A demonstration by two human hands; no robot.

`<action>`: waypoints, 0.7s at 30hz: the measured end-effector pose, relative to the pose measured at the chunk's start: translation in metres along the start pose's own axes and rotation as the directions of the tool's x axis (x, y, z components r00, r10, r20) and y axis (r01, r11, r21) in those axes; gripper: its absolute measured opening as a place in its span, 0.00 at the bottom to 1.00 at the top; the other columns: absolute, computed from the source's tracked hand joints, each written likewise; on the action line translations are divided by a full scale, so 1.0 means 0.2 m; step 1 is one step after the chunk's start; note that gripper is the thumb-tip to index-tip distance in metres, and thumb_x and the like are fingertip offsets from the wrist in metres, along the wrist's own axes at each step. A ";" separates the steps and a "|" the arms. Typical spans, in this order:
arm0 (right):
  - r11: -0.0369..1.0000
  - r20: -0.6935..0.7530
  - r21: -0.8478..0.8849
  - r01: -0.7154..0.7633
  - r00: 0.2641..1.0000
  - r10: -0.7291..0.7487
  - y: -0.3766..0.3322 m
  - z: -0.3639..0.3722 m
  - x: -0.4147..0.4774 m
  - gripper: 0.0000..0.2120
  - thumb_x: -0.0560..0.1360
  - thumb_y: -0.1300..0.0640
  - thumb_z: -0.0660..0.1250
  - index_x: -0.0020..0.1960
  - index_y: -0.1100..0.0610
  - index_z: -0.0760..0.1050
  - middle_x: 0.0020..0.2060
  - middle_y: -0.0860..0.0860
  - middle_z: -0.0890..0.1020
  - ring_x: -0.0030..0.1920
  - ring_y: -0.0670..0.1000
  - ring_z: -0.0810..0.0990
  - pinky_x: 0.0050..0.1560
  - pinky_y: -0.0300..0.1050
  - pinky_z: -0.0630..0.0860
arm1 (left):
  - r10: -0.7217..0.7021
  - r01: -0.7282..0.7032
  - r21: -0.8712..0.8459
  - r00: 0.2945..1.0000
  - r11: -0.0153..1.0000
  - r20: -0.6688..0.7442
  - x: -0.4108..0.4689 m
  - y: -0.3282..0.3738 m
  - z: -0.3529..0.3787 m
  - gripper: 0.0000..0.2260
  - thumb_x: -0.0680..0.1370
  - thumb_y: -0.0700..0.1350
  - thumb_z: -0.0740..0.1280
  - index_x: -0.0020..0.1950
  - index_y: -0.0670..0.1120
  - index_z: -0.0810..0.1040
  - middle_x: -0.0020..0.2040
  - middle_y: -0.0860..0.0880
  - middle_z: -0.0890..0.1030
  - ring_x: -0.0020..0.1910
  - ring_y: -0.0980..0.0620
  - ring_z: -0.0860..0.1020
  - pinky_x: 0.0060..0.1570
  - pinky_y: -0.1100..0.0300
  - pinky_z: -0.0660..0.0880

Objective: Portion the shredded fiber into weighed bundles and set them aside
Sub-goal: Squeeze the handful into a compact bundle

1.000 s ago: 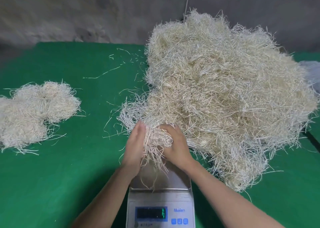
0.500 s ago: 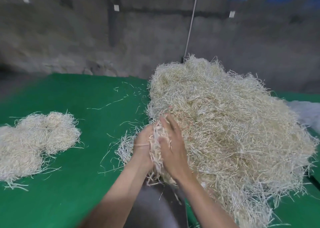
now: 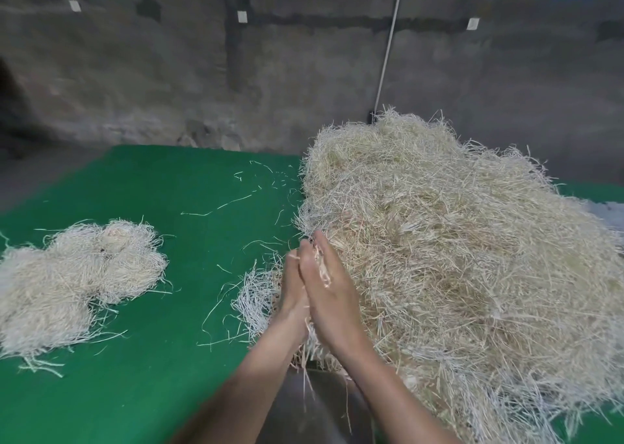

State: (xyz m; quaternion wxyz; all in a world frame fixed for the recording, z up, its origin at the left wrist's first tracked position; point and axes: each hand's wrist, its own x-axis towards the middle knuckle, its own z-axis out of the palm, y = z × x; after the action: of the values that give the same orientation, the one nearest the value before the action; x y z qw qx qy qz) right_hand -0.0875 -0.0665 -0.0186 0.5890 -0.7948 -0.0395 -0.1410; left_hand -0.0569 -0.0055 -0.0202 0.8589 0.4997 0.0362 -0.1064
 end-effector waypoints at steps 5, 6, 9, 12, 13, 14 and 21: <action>0.968 -0.251 0.235 -0.089 0.957 0.149 0.04 -0.11 0.18 0.12 0.77 0.45 0.61 0.56 0.47 0.76 0.37 0.43 0.77 0.39 0.44 0.76 0.47 0.41 0.75 | -0.032 0.019 0.173 0.997 0.985 0.071 0.03 0.06 0.05 0.31 0.70 0.70 0.52 0.61 0.50 0.73 0.60 0.48 0.80 0.56 0.56 0.78 0.56 0.60 0.73; 0.944 -0.301 0.306 -0.126 0.928 0.221 0.04 -0.13 0.22 0.16 0.76 0.44 0.61 0.59 0.51 0.74 0.32 0.42 0.72 0.37 0.44 0.73 0.49 0.42 0.74 | -0.005 0.001 0.170 1.000 0.985 0.022 0.04 0.04 0.03 0.34 0.68 0.71 0.53 0.67 0.52 0.69 0.68 0.49 0.73 0.62 0.57 0.72 0.58 0.59 0.65; 0.877 -0.377 0.457 -0.149 0.861 0.342 0.05 -0.18 0.33 0.12 0.77 0.44 0.61 0.41 0.50 0.68 0.22 0.43 0.66 0.24 0.43 0.67 0.39 0.39 0.71 | -0.150 0.154 0.066 0.987 0.986 -0.059 0.02 -0.07 0.02 0.43 0.64 0.75 0.55 0.75 0.59 0.56 0.76 0.49 0.58 0.71 0.48 0.63 0.69 0.45 0.54; 0.964 -0.361 0.239 -0.114 0.911 0.197 0.14 -0.12 0.27 0.12 0.80 0.48 0.57 0.45 0.54 0.72 0.35 0.51 0.76 0.34 0.50 0.74 0.33 0.36 0.71 | -0.362 0.373 -0.300 0.927 0.878 0.094 0.09 -0.07 0.08 0.40 0.66 0.74 0.60 0.69 0.49 0.72 0.65 0.39 0.75 0.63 0.39 0.74 0.66 0.41 0.65; 0.998 -0.327 0.023 -0.067 0.942 0.071 0.19 -0.08 0.21 0.11 0.80 0.49 0.55 0.47 0.53 0.72 0.43 0.50 0.76 0.42 0.50 0.75 0.38 0.31 0.71 | -0.367 0.358 -0.348 0.929 0.866 0.040 0.13 -0.04 0.08 0.35 0.70 0.70 0.62 0.66 0.45 0.75 0.62 0.39 0.77 0.60 0.39 0.77 0.62 0.43 0.70; 0.978 -0.268 -0.208 0.015 0.961 -0.072 0.25 -0.04 0.13 0.09 0.79 0.49 0.54 0.46 0.51 0.71 0.49 0.47 0.73 0.48 0.47 0.72 0.44 0.29 0.69 | -0.339 0.304 -0.352 0.940 0.885 -0.041 0.18 -0.03 0.06 0.29 0.74 0.64 0.62 0.64 0.44 0.75 0.60 0.38 0.78 0.54 0.40 0.80 0.55 0.47 0.76; 0.973 -0.210 -0.232 0.001 0.976 -0.051 0.23 -0.12 0.24 0.10 0.78 0.49 0.60 0.38 0.49 0.66 0.34 0.45 0.72 0.32 0.41 0.67 0.35 0.39 0.67 | -0.191 0.315 0.351 0.919 0.882 -0.345 0.13 -0.15 0.08 0.22 0.81 0.55 0.56 0.71 0.45 0.66 0.62 0.41 0.74 0.59 0.46 0.75 0.50 0.51 0.76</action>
State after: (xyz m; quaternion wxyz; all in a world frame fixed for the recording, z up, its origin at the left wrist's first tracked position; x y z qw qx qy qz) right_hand -0.0352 -0.1080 -0.0425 0.4916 -0.8373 0.0306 -0.2373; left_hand -0.0393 -0.0371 -0.0418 0.7015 0.6653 0.2094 -0.1466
